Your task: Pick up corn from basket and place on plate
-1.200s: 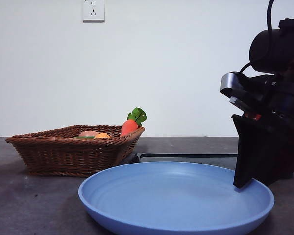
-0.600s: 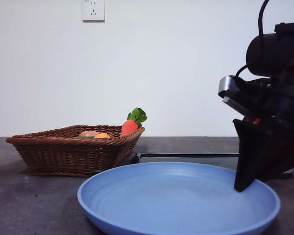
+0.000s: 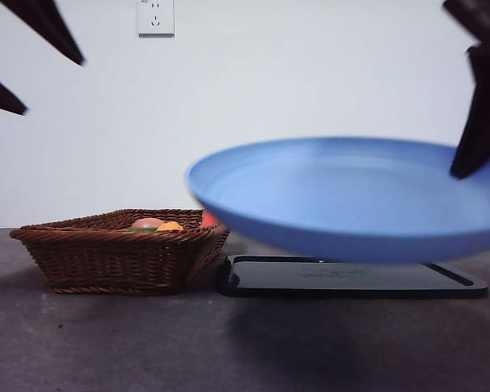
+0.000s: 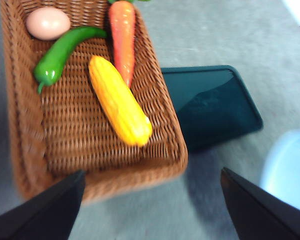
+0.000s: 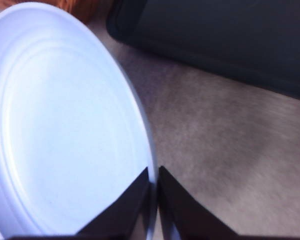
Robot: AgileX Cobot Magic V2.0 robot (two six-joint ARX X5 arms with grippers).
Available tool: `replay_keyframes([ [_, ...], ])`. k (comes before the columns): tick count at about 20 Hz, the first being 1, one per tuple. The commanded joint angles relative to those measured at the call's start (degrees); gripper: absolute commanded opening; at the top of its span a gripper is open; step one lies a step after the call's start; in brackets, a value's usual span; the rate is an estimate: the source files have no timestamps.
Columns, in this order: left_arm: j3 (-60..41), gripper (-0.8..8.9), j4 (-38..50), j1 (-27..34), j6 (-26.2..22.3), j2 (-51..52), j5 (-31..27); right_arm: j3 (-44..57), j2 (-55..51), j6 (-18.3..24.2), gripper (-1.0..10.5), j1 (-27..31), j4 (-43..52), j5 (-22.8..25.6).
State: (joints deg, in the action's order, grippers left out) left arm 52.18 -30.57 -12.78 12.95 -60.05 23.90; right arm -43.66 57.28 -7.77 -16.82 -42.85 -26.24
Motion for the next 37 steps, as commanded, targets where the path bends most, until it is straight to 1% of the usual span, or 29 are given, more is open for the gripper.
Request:
replay_keyframes([
  [1,5.73,4.41,0.37,-2.03,1.46,-8.13,-1.11,-0.35,-2.62,-0.57,0.0,1.36,-0.66,-0.24],
  [3,10.6,4.41,0.11,-4.39,1.4,-15.02,-4.42,-0.35,-5.09,-0.57,0.0,2.78,-1.38,-0.24],
  [5,15.32,4.41,-0.48,-6.01,1.25,-21.64,-5.84,-0.35,-6.88,-0.57,0.0,3.89,-2.14,-0.24],
  [9,23.63,4.41,-2.29,-8.63,1.03,-33.16,-11.08,-0.35,-8.59,-0.59,0.0,4.7,-2.73,-0.28],
  [13,28.33,4.41,-3.69,-10.03,0.98,-41.68,-13.03,-0.35,-8.74,-0.57,0.0,4.7,-2.73,-0.26],
  [17,29.2,4.41,-3.45,-10.82,1.03,-47.34,-13.31,-0.35,-8.74,-0.52,0.0,4.7,-2.71,-0.26],
  [22,29.2,4.25,-3.26,-11.37,1.25,-50.6,-14.91,-0.35,-8.74,-0.37,0.0,4.7,-2.71,-0.24],
  [24,29.2,3.82,-3.23,-11.61,1.22,-50.93,-15.39,-0.35,-8.72,-0.37,0.0,4.7,-2.71,-0.24],
  [28,29.2,2.34,-3.63,-11.63,1.2,-50.99,-15.39,-0.35,-8.72,-0.33,0.0,4.7,-2.62,-0.24],
  [30,29.2,1.98,-4.09,-11.63,1.18,-50.99,-15.39,-0.35,-8.72,0.04,0.0,4.7,-2.62,-0.24],
  [34,29.2,1.89,-4.7,-10.88,1.18,-50.69,-15.34,-0.35,-8.7,0.2,0.0,4.7,-2.62,-0.24],
  [37,29.2,1.89,-5.88,-9.97,0.5,-48.22,-15.32,-0.35,-8.11,-0.7,0.0,4.7,-2.32,-0.22],
])
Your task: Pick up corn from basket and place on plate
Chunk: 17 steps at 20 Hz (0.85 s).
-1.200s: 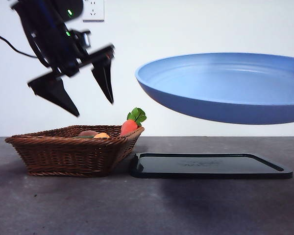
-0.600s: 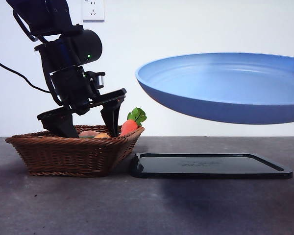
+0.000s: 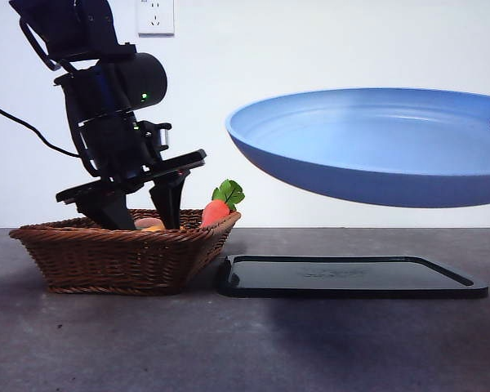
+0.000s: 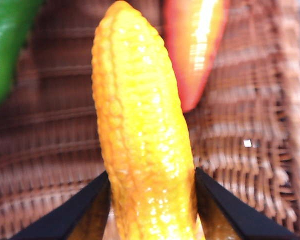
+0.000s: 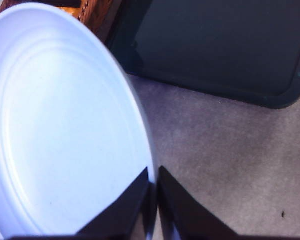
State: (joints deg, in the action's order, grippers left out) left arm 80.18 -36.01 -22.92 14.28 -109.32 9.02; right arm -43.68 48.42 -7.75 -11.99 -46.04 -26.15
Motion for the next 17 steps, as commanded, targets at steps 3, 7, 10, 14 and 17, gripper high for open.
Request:
replay_keyframes([
  [3,1.2,1.88,-0.61,0.46,-1.55,5.73,0.07,-0.33,4.17,-1.27,0.0,-0.13,1.6,-0.31],
  [7,1.2,1.88,-0.63,-0.74,-2.23,14.12,3.04,-0.33,13.18,-2.38,0.0,-0.13,4.59,-0.55],
  [10,1.2,1.88,-0.79,-2.69,-2.93,18.14,9.73,-0.33,20.68,-4.37,0.0,-0.13,8.17,-1.46],
  [14,1.05,1.88,-2.84,-7.5,-6.73,18.38,16.52,-0.33,28.11,-6.8,0.0,0.35,12.76,-4.72],
  [17,1.03,1.88,-4.74,-12.2,-10.56,16.98,16.52,-0.33,30.82,-8.5,0.0,1.07,16.11,-7.85],
])
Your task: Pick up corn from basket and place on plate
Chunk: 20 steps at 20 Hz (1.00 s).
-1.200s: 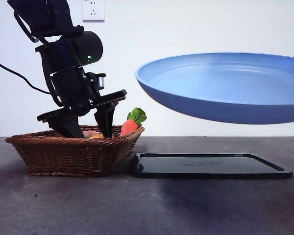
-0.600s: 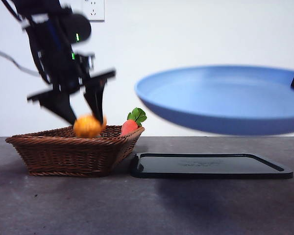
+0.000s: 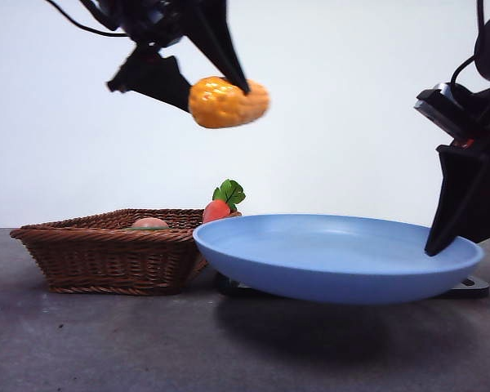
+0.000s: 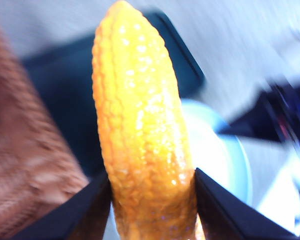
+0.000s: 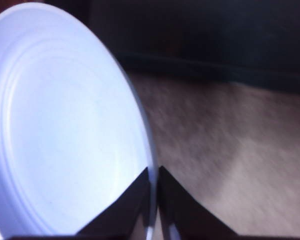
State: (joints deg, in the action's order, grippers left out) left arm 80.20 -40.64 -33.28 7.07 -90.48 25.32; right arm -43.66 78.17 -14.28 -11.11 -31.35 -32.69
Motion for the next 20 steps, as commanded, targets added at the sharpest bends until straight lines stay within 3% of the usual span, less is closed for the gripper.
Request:
replay_keyframes([
  [1,1.01,1.88,-0.33,-2.93,-4.22,-2.62,0.22,-0.35,1.25,-2.27,0.0,0.52,2.05,-1.88],
  [5,1.01,1.89,-0.48,-6.78,-8.41,-7.78,0.2,-0.37,1.22,-2.64,0.0,1.44,2.62,-3.19],
  [12,1.01,1.97,-1.68,-9.75,-11.56,-14.16,0.15,-0.37,1.22,-2.36,0.0,1.73,2.62,-3.48],
  [17,1.01,3.15,-2.16,-10.56,-11.54,-15.56,0.15,-0.37,1.22,-2.08,0.0,1.73,2.62,-3.48],
  [20,1.09,3.17,-2.12,-11.04,-11.21,-15.37,0.17,-0.37,1.22,-1.75,0.0,1.73,2.64,-3.34],
])
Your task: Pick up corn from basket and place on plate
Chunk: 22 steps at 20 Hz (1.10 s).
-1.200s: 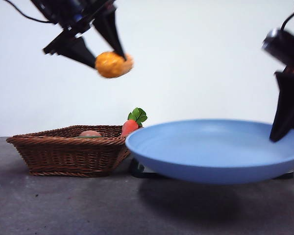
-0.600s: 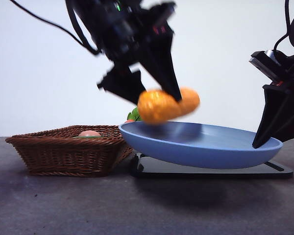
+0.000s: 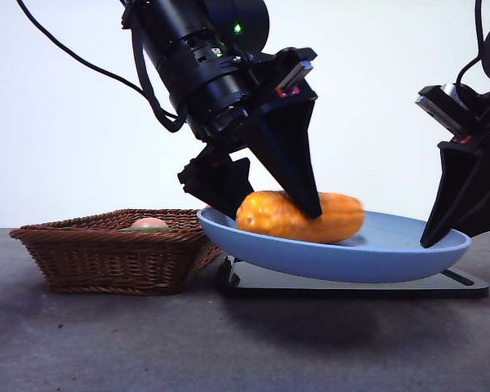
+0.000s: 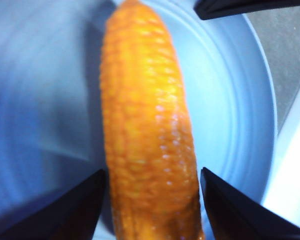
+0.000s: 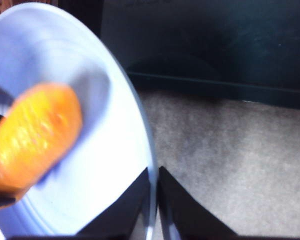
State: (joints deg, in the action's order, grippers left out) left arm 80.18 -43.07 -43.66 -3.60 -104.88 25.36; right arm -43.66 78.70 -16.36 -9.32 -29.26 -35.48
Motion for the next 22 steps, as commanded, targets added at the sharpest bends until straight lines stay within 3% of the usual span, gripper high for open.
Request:
replay_keyframes([
  [1,1.14,3.19,0.46,-0.66,-0.2,-0.7,0.13,-0.37,0.7,0.46,0.0,-0.07,0.55,-0.52],
  [13,3.89,3.26,-3.17,-0.2,1.51,9.14,0.17,-1.49,1.05,0.63,0.0,2.08,2.45,-0.04],
  [22,3.89,3.26,-6.21,-0.22,1.77,18.82,0.17,-17.73,14.64,0.7,0.0,5.16,1.29,1.03],
])
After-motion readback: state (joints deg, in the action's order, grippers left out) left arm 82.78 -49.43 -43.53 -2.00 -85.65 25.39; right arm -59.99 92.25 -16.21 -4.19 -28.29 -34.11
